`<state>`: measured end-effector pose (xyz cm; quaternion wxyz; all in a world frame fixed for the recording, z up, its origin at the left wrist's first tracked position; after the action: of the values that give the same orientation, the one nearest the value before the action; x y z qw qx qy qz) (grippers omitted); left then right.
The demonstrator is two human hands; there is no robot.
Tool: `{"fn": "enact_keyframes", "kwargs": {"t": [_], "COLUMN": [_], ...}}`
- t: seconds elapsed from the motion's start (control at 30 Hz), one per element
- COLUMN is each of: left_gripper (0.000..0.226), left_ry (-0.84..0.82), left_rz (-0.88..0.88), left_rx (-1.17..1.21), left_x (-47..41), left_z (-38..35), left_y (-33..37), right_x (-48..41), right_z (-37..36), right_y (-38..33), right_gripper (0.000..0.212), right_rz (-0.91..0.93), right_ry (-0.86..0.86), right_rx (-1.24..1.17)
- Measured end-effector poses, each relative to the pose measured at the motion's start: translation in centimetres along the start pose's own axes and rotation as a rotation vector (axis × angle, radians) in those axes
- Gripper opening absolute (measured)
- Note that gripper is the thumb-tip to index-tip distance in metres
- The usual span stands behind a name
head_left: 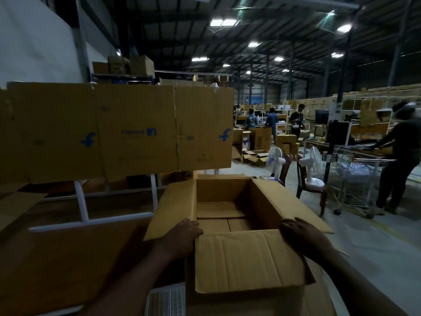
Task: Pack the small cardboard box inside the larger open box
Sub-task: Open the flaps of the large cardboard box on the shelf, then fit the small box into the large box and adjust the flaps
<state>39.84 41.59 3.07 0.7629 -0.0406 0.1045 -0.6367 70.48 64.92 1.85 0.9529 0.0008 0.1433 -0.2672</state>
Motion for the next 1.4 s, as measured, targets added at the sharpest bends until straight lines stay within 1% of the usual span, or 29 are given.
{"fn": "enact_keyframes", "kwargs": {"t": [0.1, 0.17, 0.23, 0.3, 0.37, 0.4, 0.43, 0.53, 0.57, 0.63, 0.7, 0.73, 0.77, 0.83, 0.9, 1.03, 1.1, 1.17, 1.23, 1.33, 1.4], "left_gripper": [0.031, 0.034, 0.041, 0.051, 0.070, 0.076, 0.075, 0.050, 0.048, 0.058, 0.065, 0.064, 0.062, 0.059, 0.059, 0.058, 0.057, 0.057, 0.055, 0.054, 0.053], "left_ry": [-0.114, -0.147, -0.125, -0.104, -0.140, -0.149, -0.150, -0.045, -0.051, -0.141, -0.200, -0.190, -0.158, -0.063, 0.047, 0.244, 0.356, 0.429, 0.453, 0.449, 0.421], "left_rz": [0.034, 0.019, -0.026, -0.026, -0.057, -0.067, -0.068, -0.030, -0.006, 0.057, 0.079, 0.072, 0.075, 0.090, 0.119, 0.183, 0.216, 0.243, 0.273, 0.330, 0.379], "left_rx": [0.040, 0.041, 0.024, 0.049, 0.030, 0.021, 0.022, 0.044, 0.013, -0.069, -0.075, -0.058, -0.028, 0.025, 0.020, -0.022, -0.049, -0.065, -0.047, -0.075, -0.104], "left_x": [-0.3, -0.4, -0.3, -0.5, -0.3, 0.0, 0.0, -0.1, -0.3, -0.1, 0.7, 1.2, 1.7, 2.8, 3.7, 6.1, 7.8, 10.3, 13.5, 20.3, 25.0], "left_z": [-1.3, -1.8, -1.1, -0.3, 0.7, 1.5, 2.1, 3.3, 3.1, 1.7, 0.5, 0.3, 0.2, 0.7, 1.7, 4.7, 6.3, 7.0, 7.0, 6.7, 6.4], "left_y": [-1.1, -1.2, -0.7, -0.5, -0.1, 0.0, 0.2, 0.5, 0.6, 0.4, 0.0, -0.4, -1.0, -2.7, -5.0, -10.9, -14.2, -18.3, -22.8, -30.1, -34.8], "right_x": [-0.4, -0.7, -0.4, -0.3, 0.0, 0.1, 0.0, -1.2, -1.7, -3.0, -4.0, -4.4, -4.9, -5.5, -6.3, -9.1, -10.7, -12.6, -14.4, -17.1, -18.6], "right_z": [-0.9, -1.4, -0.5, 0.1, 0.9, 1.2, 1.4, 1.9, 1.8, 1.3, 0.3, -0.4, -1.0, -1.8, -1.5, 0.9, 2.9, 4.2, 4.9, 4.6, 4.3], "right_y": [0.4, 0.8, 0.6, 1.4, 2.0, 2.1, 2.2, 0.1, -1.1, -4.0, -7.0, -8.0, -9.0, -10.9, -13.0, -19.2, -23.4, -28.4, -33.5, -42.9, -49.3], "right_gripper": [0.037, 0.039, 0.044, 0.056, 0.063, 0.064, 0.063, 0.043, 0.037, 0.033, 0.036, 0.041, 0.049, 0.060, 0.061, 0.070, 0.063, 0.060, 0.060, 0.055, 0.057], "right_rz": [-0.038, -0.061, -0.102, -0.122, -0.130, -0.145, -0.165, -0.223, -0.234, -0.239, -0.245, -0.276, -0.300, -0.310, -0.272, -0.189, -0.145, -0.091, -0.022, 0.122, 0.189], "right_ry": [-0.049, -0.091, -0.094, -0.068, -0.074, -0.068, -0.048, 0.003, -0.010, -0.071, -0.158, -0.179, -0.159, -0.019, 0.126, 0.266, 0.327, 0.351, 0.349, 0.320, 0.296], "right_rx": [-0.021, -0.034, -0.038, -0.041, 0.012, 0.025, 0.020, -0.078, -0.134, -0.251, -0.300, -0.323, -0.344, -0.384, -0.393, -0.405, -0.402, -0.392, -0.411, -0.453, -0.469]}}
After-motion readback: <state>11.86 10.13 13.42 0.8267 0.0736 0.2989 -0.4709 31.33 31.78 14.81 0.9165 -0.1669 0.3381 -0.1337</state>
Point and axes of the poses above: each hand's wrist, its own x-axis away from the middle knuckle, its own z-axis out of the back of the hand, y = z × x, the point moved 3 cm from there along -x, towards the middle knuckle, and after that the axes turned 11 degrees about -x, right-handed, at the moved point
